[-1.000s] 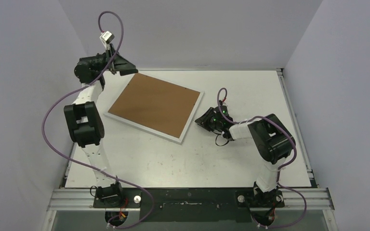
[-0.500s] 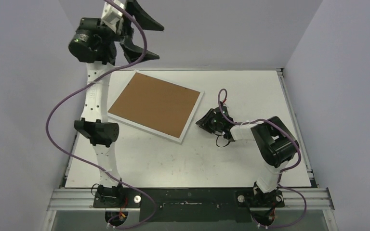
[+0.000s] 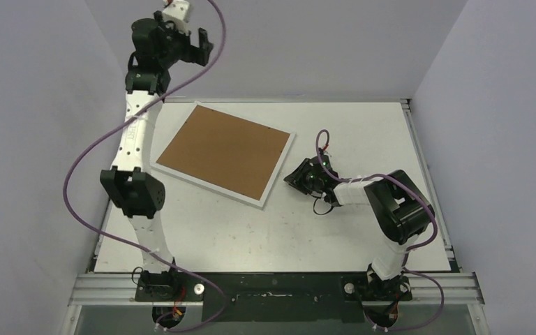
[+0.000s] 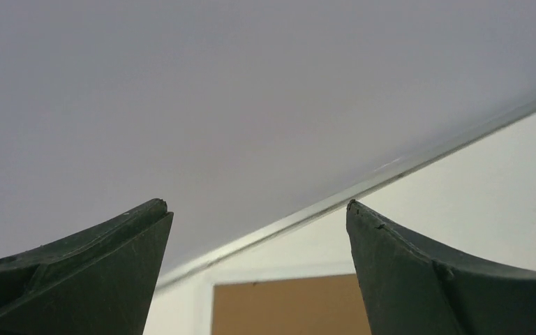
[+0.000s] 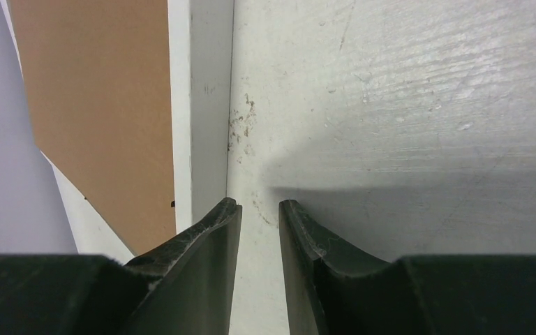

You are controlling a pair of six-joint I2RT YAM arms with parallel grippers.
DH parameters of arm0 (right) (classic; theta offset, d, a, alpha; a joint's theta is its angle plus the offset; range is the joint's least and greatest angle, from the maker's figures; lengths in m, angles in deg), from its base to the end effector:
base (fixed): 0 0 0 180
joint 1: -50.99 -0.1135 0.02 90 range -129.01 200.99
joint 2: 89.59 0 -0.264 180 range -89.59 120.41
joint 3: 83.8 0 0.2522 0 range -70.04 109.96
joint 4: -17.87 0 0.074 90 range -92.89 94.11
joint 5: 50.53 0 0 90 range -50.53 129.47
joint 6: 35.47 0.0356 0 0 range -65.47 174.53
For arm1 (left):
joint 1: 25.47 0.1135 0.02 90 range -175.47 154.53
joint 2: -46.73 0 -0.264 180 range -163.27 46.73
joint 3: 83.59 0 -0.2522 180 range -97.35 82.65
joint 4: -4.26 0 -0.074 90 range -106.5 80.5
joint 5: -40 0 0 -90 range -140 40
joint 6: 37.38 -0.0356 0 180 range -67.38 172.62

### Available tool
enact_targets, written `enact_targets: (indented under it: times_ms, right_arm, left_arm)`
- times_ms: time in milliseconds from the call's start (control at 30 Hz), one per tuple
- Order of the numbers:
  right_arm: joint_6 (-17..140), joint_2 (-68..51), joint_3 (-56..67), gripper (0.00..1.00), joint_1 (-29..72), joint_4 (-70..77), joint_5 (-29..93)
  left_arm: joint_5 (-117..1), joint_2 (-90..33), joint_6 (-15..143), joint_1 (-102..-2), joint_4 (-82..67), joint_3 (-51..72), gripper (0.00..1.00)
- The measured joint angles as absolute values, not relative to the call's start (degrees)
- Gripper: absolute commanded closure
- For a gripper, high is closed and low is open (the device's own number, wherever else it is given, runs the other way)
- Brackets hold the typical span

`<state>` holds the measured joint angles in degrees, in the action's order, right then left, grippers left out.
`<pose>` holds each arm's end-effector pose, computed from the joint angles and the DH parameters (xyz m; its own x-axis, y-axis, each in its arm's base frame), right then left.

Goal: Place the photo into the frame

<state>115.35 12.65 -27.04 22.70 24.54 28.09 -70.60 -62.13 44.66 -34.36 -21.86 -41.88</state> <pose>0.2940 0.1662 0.1234 -0.7929 0.5453 -0.2719 0.1893 0.6447 0.7406 0.4250 -0.0792 0.4934 0.1246 0.1117 -0.9859 0.4791 0.8634 0.1584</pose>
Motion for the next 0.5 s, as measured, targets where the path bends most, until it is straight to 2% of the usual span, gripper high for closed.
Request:
enact_targets:
  times_ms: [100,167,300,500]
  right_arm:
    - [115.41,12.17,-27.74,0.7,22.67,24.82,28.09]
    - [115.41,11.9,-28.02,0.7,22.63,24.82,28.11]
    - [115.39,11.38,-28.48,0.69,22.43,24.64,28.44]
    - [115.37,11.09,-28.61,0.69,22.39,24.23,28.51]
  left_arm:
    - [-67.78,-74.02,47.43,-25.7,-33.49,-56.02,0.04]
    - [-65.5,-80.1,47.76,-19.95,-39.52,-61.25,0.03]
    - [-62.97,-84.47,48.09,-12.8,-47.33,-58.23,0.03]
    - [-65.74,-85.78,49.23,-11.52,-51.31,-49.81,0.03]
